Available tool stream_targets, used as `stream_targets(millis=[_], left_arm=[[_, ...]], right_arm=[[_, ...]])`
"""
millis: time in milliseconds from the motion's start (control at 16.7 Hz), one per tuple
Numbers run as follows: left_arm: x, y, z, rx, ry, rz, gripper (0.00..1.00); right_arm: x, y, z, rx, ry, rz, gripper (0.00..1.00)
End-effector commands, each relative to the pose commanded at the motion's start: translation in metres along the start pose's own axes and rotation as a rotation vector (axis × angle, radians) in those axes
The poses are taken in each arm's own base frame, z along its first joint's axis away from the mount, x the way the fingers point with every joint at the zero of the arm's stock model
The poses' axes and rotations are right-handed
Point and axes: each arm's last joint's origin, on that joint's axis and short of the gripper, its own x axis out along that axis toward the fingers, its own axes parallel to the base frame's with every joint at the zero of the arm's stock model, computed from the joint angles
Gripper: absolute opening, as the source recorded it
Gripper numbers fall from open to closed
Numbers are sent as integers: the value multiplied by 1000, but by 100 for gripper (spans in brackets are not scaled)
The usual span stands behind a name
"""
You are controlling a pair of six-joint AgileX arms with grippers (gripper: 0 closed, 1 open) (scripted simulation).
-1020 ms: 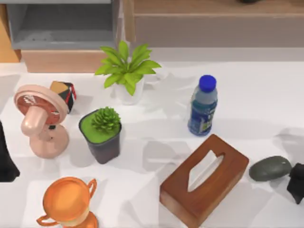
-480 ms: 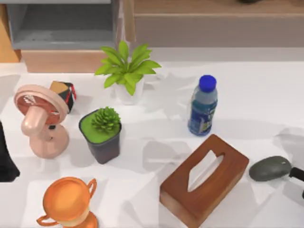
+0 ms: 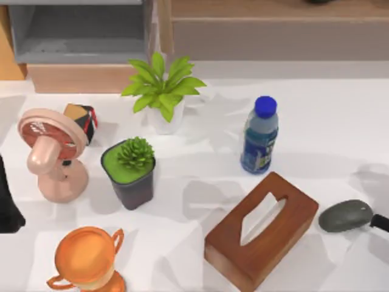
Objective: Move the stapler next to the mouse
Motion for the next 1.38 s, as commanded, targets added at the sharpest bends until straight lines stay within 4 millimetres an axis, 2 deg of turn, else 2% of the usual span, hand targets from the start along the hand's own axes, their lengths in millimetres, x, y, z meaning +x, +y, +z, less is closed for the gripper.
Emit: stream_targets(millis=[240, 420, 660, 780, 960, 1380], left_arm=[[0, 0, 0, 0, 0, 0, 100], [0, 0, 0, 0, 0, 0, 100], [0, 0, 0, 0, 0, 0, 100], [0, 0, 0, 0, 0, 0, 100], [0, 0, 0, 0, 0, 0, 100], [0, 0, 0, 0, 0, 0, 100]], right_arm=[[-1, 0, 0, -3, -2, -4, 0], [-2, 9, -2, -55, -8, -1, 0], [-22, 30, 2, -131, -115, 87, 0], [-31, 34, 3, -134, -164, 129, 0], [-33, 27, 3, -105, -160, 123, 0], [-31, 0, 0, -3, -4, -2, 0]])
